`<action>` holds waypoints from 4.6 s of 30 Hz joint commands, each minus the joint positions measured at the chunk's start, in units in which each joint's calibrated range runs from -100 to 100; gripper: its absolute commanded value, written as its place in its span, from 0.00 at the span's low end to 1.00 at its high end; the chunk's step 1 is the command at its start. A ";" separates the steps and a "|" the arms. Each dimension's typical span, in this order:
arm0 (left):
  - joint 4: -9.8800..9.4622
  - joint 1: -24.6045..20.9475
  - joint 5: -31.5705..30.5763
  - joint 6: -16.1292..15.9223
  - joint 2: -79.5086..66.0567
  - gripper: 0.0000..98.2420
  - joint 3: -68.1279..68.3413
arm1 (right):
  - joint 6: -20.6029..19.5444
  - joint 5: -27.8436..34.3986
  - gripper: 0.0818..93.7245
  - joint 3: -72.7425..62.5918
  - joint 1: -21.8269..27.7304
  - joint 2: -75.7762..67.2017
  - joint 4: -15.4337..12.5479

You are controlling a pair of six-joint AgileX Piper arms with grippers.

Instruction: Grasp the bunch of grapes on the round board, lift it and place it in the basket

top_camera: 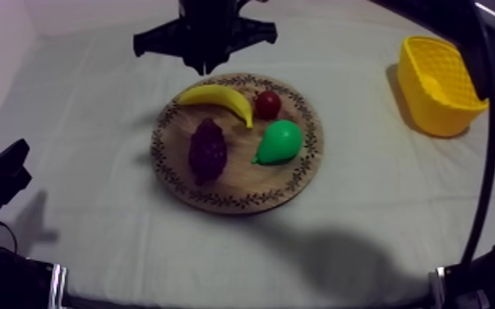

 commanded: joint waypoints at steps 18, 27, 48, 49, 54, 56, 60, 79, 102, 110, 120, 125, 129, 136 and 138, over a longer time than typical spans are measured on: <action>-0.04 0.00 -0.05 -0.01 0.00 0.00 -0.02 | 1.98 -0.29 0.83 5.90 0.92 -0.12 -7.40; -0.04 0.00 -0.05 -0.01 0.00 0.00 -0.02 | 3.55 -4.97 0.97 10.60 2.09 2.83 -11.64; -0.04 0.00 -0.05 -0.01 0.00 0.00 -0.02 | 7.32 -9.89 0.96 4.21 3.43 17.33 -18.22; -0.04 0.00 -0.05 -0.01 0.00 0.00 -0.02 | 7.40 -9.49 0.96 3.64 3.53 17.98 -18.41; -0.04 0.00 -0.05 -0.01 0.00 0.00 -0.02 | 7.97 -7.25 0.88 1.02 3.85 20.70 -19.39; -0.04 0.00 -0.05 -0.01 0.00 0.00 -0.02 | 8.19 -6.86 0.78 0.08 3.88 21.46 -19.45; -0.04 0.00 -0.05 -0.01 0.00 0.00 -0.02 | 8.78 -7.27 0.56 -0.71 3.97 22.11 -19.39; -0.04 0.00 -0.05 -0.01 0.00 0.00 -0.02 | 13.05 -7.45 0.40 11.93 6.68 -1.50 -16.06; -0.04 0.00 -0.05 -0.01 0.00 0.00 -0.02 | 26.38 -11.69 0.39 19.45 29.45 -23.20 -5.65; -0.04 0.00 -0.05 -0.01 0.00 0.00 -0.02 | 32.95 -17.47 0.41 20.24 37.28 -23.88 -6.11; -0.04 0.00 -0.05 -0.01 0.00 0.00 -0.02 | 37.96 -20.66 0.41 26.82 43.23 -21.29 -7.38; -0.04 0.00 -0.05 -0.01 0.00 0.00 -0.02 | 39.26 -16.93 0.41 27.46 44.71 -17.56 -7.55; -0.04 0.00 -0.05 -0.01 0.00 0.00 -0.02 | 40.83 -13.99 0.41 28.17 45.39 -14.39 -8.44; -0.04 0.00 -0.05 -0.01 0.00 0.00 -0.02 | 41.81 -13.45 0.44 29.25 45.45 -9.37 -9.46; -0.04 0.00 -0.05 -0.01 0.00 0.00 -0.02 | 41.91 -14.34 0.50 29.70 45.33 -8.38 -9.48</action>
